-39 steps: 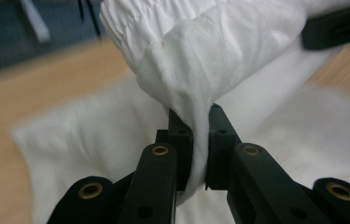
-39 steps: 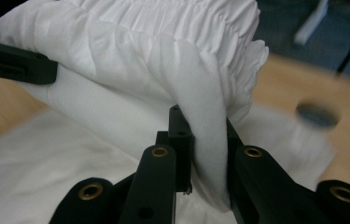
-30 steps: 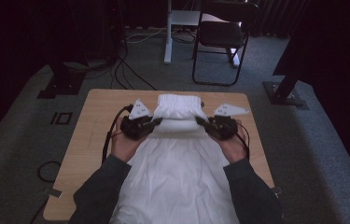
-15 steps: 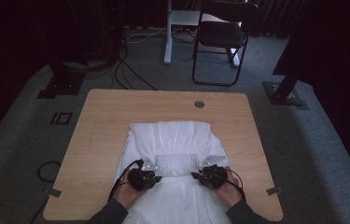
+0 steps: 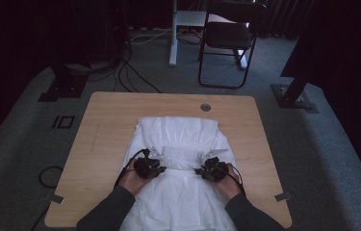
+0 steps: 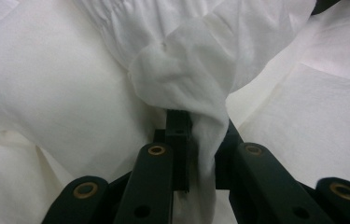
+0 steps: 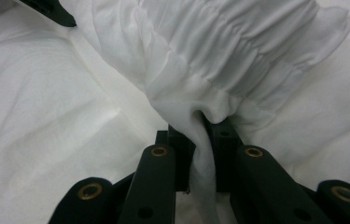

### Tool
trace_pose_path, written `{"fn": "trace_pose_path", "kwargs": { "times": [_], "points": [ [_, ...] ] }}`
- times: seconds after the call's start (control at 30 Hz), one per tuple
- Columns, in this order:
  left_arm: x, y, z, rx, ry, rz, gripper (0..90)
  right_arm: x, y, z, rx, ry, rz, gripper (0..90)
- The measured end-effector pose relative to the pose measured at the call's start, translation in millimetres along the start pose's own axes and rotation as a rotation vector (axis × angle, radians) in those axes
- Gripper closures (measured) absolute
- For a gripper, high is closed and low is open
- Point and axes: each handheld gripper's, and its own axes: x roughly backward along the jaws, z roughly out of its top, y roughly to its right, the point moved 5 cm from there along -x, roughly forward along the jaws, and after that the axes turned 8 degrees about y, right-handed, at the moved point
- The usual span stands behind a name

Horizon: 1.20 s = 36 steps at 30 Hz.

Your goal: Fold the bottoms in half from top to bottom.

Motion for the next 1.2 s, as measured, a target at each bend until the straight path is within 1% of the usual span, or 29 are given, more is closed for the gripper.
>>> {"fn": "trace_pose_path", "kwargs": {
  "times": [0.07,0.1,0.2,0.27,0.33,0.43,0.5,0.63,0.7,0.77,0.8,0.83,0.93,1.0,1.03,1.07,1.1,1.13,1.17,1.2],
  "points": [
    [-3.5,-7.7,3.9,0.001,0.000,0.005,82.5,-5.2,6.0,5.3,-0.004,0.005,-0.008,82.4],
    [-5.4,-12.4,5.9,-0.004,0.001,0.011,82.5,-8.0,9.3,8.1,-0.014,0.007,-0.010,82.4],
    [-11.2,-24.6,11.4,0.009,0.006,0.027,82.6,-16.9,20.9,16.8,-0.054,0.019,-0.004,82.6],
    [-14.9,-32.2,14.6,0.025,0.018,0.037,82.6,-22.5,27.8,22.4,-0.072,0.025,-0.005,82.7],
    [-18.4,-39.1,16.7,0.050,0.035,0.048,82.6,-27.6,33.3,27.8,-0.076,0.028,-0.016,82.8],
    [-23.2,-45.3,19.0,0.088,0.068,0.059,82.7,-34.9,40.1,35.5,-0.090,0.032,-0.040,83.0],
    [-26.1,-49.0,21.1,0.105,0.080,0.068,82.8,-39.9,45.0,40.8,-0.094,0.033,-0.051,83.1],
    [-32.9,-59.9,28.3,0.121,0.080,0.102,82.8,-49.8,54.7,51.5,-0.128,0.033,-0.071,83.1],
    [-36.4,-65.5,31.8,0.129,0.083,0.126,82.8,-54.4,59.3,55.7,-0.137,0.045,-0.085,83.2],
    [-39.3,-69.8,34.5,0.136,0.087,0.140,82.7,-58.5,63.1,59.1,-0.162,0.060,-0.095,83.3],
    [-41.5,-73.3,36.9,0.140,0.085,0.153,82.7,-59.9,64.1,60.2,-0.172,0.065,-0.098,83.3],
    [-42.2,-74.9,38.2,0.137,0.079,0.157,82.7,-61.9,65.3,61.8,-0.182,0.071,-0.104,83.3],
    [-44.0,-80.7,43.0,0.139,0.044,0.173,82.6,-63.5,65.0,63.9,-0.186,0.066,-0.112,83.3],
    [-44.0,-81.7,44.8,0.148,0.030,0.177,82.6,-63.4,66.3,64.4,-0.190,0.061,-0.101,83.1],
    [-43.2,-81.7,45.5,0.156,0.025,0.178,82.8,-63.2,67.3,64.7,-0.195,0.060,-0.090,83.0],
    [-41.4,-81.7,46.1,0.160,0.024,0.180,83.1,-62.4,68.3,64.9,-0.189,0.060,-0.075,82.9],
    [-38.4,-81.3,47.2,0.171,0.030,0.176,83.7,-60.4,69.1,65.1,-0.185,0.065,-0.067,83.0],
    [-32.4,-80.5,49.7,0.171,0.050,0.170,84.1,-57.2,69.8,66.0,-0.184,0.077,-0.065,83.1],
    [-27.6,-79.8,51.9,0.174,0.065,0.166,84.3,-50.3,69.9,69.1,-0.180,0.097,-0.064,83.2],
    [-20.1,-78.6,56.0,0.175,0.092,0.163,84.3,-44.7,69.2,72.5,-0.179,0.118,-0.063,83.2]
  ]
}}
